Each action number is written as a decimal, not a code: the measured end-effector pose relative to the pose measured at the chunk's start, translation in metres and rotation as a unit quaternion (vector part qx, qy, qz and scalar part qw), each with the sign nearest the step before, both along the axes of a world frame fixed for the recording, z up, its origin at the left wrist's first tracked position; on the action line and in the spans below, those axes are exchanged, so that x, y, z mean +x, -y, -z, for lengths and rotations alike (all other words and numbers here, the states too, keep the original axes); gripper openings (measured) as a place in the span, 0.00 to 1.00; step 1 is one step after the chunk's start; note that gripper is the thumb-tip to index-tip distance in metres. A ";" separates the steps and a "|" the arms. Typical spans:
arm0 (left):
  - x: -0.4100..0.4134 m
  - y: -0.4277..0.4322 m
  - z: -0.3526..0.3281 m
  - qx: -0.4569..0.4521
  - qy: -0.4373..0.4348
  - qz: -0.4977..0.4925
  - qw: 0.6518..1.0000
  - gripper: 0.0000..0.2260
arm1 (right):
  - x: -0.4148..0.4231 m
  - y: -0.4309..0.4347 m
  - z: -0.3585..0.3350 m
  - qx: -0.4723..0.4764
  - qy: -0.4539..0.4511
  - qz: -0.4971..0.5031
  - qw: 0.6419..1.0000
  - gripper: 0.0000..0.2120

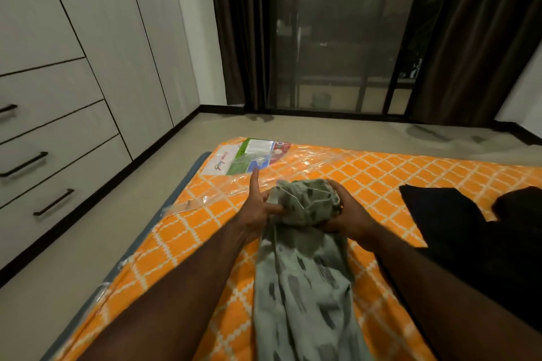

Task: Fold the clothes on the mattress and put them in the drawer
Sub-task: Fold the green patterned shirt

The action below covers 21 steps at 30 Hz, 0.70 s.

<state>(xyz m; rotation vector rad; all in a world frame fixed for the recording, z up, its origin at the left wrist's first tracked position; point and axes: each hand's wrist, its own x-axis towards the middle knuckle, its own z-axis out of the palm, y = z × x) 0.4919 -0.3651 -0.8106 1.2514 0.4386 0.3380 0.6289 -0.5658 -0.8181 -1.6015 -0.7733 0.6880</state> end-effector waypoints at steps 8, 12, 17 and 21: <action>-0.059 0.042 0.011 0.005 0.031 0.101 0.994 0.36 | -0.043 0.044 0.000 -0.110 0.052 -0.024 0.992 0.65; -0.077 0.056 0.014 -0.077 0.013 0.026 0.997 0.26 | -0.050 0.051 -0.002 -0.168 0.133 -0.026 0.977 0.37; -0.087 0.065 0.014 0.037 0.004 -0.033 0.999 0.28 | -0.069 0.051 -0.024 -0.244 0.248 -0.080 0.934 0.18; -0.096 0.068 0.010 0.082 0.033 -0.068 0.994 0.20 | -0.077 0.059 -0.031 -0.217 0.191 -0.120 0.950 0.15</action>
